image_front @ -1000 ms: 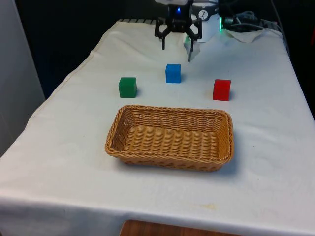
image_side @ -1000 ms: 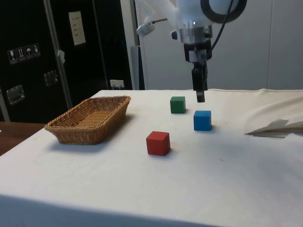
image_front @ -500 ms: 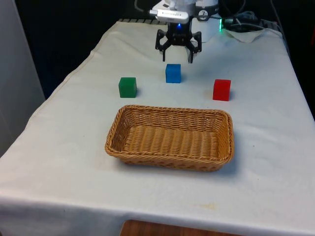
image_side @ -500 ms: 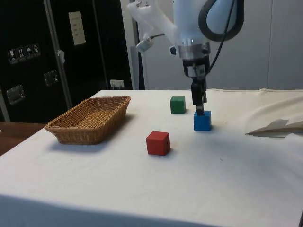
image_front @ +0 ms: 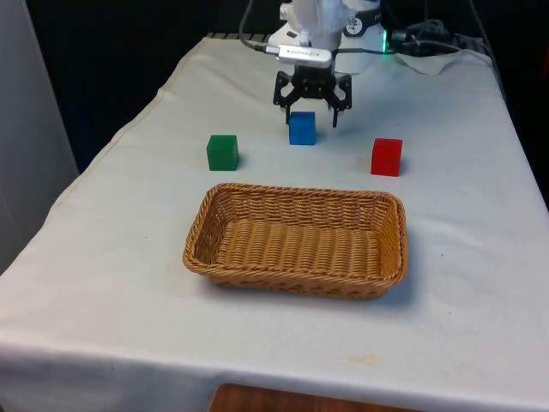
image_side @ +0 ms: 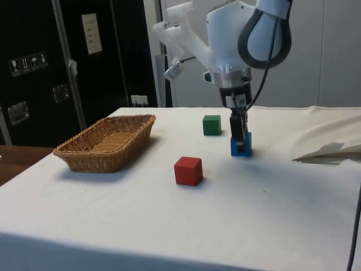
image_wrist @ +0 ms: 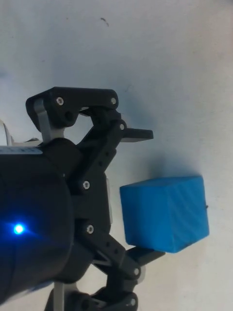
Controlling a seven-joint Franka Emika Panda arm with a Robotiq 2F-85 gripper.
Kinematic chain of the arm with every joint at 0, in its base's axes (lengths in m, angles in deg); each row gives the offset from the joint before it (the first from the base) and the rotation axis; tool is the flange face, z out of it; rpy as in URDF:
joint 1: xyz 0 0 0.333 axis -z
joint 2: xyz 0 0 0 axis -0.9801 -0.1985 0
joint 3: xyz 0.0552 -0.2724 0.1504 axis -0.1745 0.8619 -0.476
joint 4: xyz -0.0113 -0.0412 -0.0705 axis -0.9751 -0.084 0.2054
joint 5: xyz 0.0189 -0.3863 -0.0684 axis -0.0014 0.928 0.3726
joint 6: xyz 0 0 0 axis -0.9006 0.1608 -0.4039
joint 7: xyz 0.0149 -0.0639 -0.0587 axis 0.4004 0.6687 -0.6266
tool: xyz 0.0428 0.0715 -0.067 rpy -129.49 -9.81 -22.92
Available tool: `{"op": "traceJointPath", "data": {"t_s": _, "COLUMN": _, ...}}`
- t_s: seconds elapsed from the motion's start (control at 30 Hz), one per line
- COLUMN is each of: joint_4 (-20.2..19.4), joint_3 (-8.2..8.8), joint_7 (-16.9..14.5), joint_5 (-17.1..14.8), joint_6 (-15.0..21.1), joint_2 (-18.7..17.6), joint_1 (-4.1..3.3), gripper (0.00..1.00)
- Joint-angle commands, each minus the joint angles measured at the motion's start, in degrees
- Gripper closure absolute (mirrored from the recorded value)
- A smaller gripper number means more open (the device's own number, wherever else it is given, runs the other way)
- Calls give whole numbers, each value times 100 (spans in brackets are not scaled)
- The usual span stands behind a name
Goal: Pick up the blue cube and place it into the basket.
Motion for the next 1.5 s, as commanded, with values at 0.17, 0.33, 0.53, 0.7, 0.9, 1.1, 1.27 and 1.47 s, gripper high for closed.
{"op": "traceJointPath", "data": {"t_s": 0.17, "joint_4": 29, "joint_3": 23, "joint_7": 97, "joint_5": 92, "joint_6": 132, "joint_2": -155, "joint_1": -34, "gripper": 0}}
{"op": "traceJointPath", "data": {"t_s": 0.33, "joint_4": 46, "joint_3": 23, "joint_7": 109, "joint_5": 109, "joint_6": 155, "joint_2": -235, "joint_1": -40, "gripper": 0}}
{"op": "traceJointPath", "data": {"t_s": 0.53, "joint_4": 97, "joint_3": 29, "joint_7": 86, "joint_5": 86, "joint_6": 246, "joint_2": -453, "joint_1": -40, "gripper": 0}}
{"op": "traceJointPath", "data": {"t_s": 0.7, "joint_4": 109, "joint_3": 29, "joint_7": 69, "joint_5": 80, "joint_6": 241, "joint_2": -476, "joint_1": -40, "gripper": 0}}
{"op": "traceJointPath", "data": {"t_s": 0.9, "joint_4": 97, "joint_3": 6, "joint_7": 6, "joint_5": 46, "joint_6": 246, "joint_2": -470, "joint_1": -23, "gripper": 0}}
{"op": "traceJointPath", "data": {"t_s": 1.1, "joint_4": 46, "joint_3": 11, "joint_7": -11, "joint_5": 46, "joint_6": 304, "joint_2": -430, "joint_1": -11, "gripper": 0}}
{"op": "traceJointPath", "data": {"t_s": 1.27, "joint_4": 23, "joint_3": -6, "joint_7": -29, "joint_5": 6, "joint_6": 309, "joint_2": -418, "joint_1": -6, "gripper": 0}}
{"op": "traceJointPath", "data": {"t_s": 1.47, "joint_4": -120, "joint_3": 57, "joint_7": 17, "joint_5": 52, "joint_6": 584, "joint_2": -327, "joint_1": -6, "gripper": 0}}
